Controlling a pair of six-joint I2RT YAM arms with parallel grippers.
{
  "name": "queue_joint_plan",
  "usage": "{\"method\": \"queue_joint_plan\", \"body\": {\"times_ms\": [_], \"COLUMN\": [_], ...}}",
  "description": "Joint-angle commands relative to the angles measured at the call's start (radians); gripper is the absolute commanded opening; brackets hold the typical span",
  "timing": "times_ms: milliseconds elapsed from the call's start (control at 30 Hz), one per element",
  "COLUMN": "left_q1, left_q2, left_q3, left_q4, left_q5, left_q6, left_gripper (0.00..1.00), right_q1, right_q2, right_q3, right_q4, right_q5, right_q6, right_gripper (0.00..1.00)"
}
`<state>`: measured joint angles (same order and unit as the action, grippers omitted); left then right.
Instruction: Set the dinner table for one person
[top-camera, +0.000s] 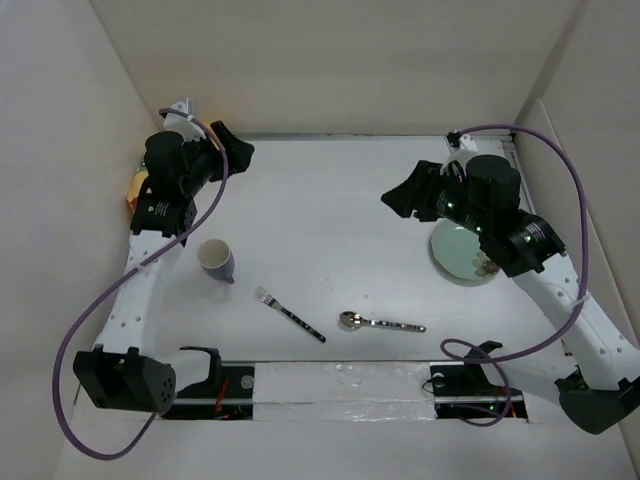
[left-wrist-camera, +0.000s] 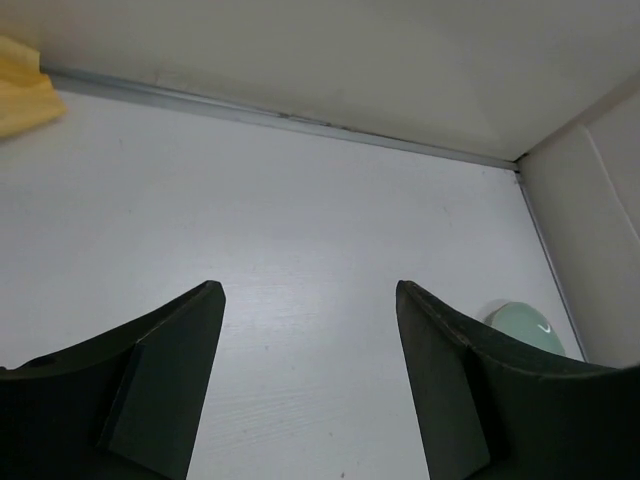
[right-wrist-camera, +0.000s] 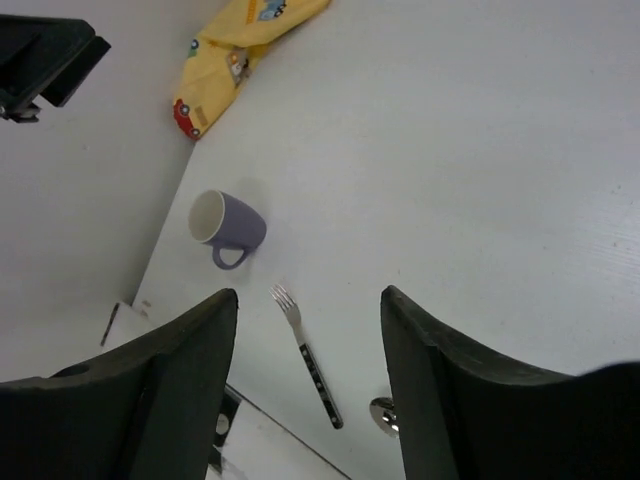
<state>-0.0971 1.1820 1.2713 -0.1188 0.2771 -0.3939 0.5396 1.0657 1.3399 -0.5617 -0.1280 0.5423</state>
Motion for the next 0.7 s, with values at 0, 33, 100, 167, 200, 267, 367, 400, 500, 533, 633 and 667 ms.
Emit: {"method": "queue_joint_plan", "body": {"times_ms": [0, 33, 100, 167, 200, 267, 367, 400, 500, 533, 633, 667], "left_q1": [-0.001, -0.001, -0.001, -0.001, -0.001, -0.001, 0.068, 0.086, 0.117, 0.131, 0.174, 0.184], "left_q2": [0.001, 0.010, 0.056, 0.118, 0.142, 0.195, 0.331, 0.332, 0.445, 0.467, 0.573, 0.634], "left_q3": [-0.006, 0.008, 0.052, 0.135, 0.161, 0.215, 0.314, 0.315, 0.381, 0.407, 0.459, 0.476], "left_q4": [-0.015, -0.028, -0.042, -0.099, -0.119, -0.145, -0.189, -0.189, -0.197, -0.194, -0.183, -0.189], "left_q5": [-0.088, -0.108, -0.171, -0.200, -0.229, -0.268, -0.317, -0.317, -0.390, -0.418, -0.443, -0.447], "left_q6": [0.015, 0.018, 0.020, 0.024, 0.026, 0.026, 0.011, 0.010, 0.004, 0.001, -0.016, -0.023], "left_gripper": [0.67, 0.66, 0.61, 0.52, 0.46, 0.12, 0.00, 0.00, 0.12, 0.29, 0.49, 0.53], "right_q1": [-0.013, -0.013, -0.013, -0.023, -0.023, -0.023, -0.032, -0.032, -0.041, -0.041, -0.053, -0.053], "right_q2": [0.020, 0.014, -0.003, -0.010, -0.010, -0.009, -0.018, -0.019, -0.019, -0.016, -0.006, -0.003], "right_q3": [0.016, 0.010, -0.007, -0.028, -0.030, -0.027, -0.028, -0.028, -0.024, -0.025, -0.022, -0.027], "right_q4": [-0.012, -0.014, 0.000, 0.005, 0.003, -0.003, -0.009, -0.009, -0.017, -0.017, -0.024, -0.020], "right_q5": [-0.050, -0.064, -0.078, -0.090, -0.096, -0.101, -0.104, -0.104, -0.107, -0.110, -0.127, -0.131], "right_q6": [-0.010, -0.021, -0.027, -0.033, -0.038, -0.045, -0.054, -0.056, -0.071, -0.076, -0.085, -0.085], "right_gripper": [0.56, 0.33, 0.05, 0.00, 0.00, 0.00, 0.00, 0.00, 0.00, 0.00, 0.00, 0.00]}}
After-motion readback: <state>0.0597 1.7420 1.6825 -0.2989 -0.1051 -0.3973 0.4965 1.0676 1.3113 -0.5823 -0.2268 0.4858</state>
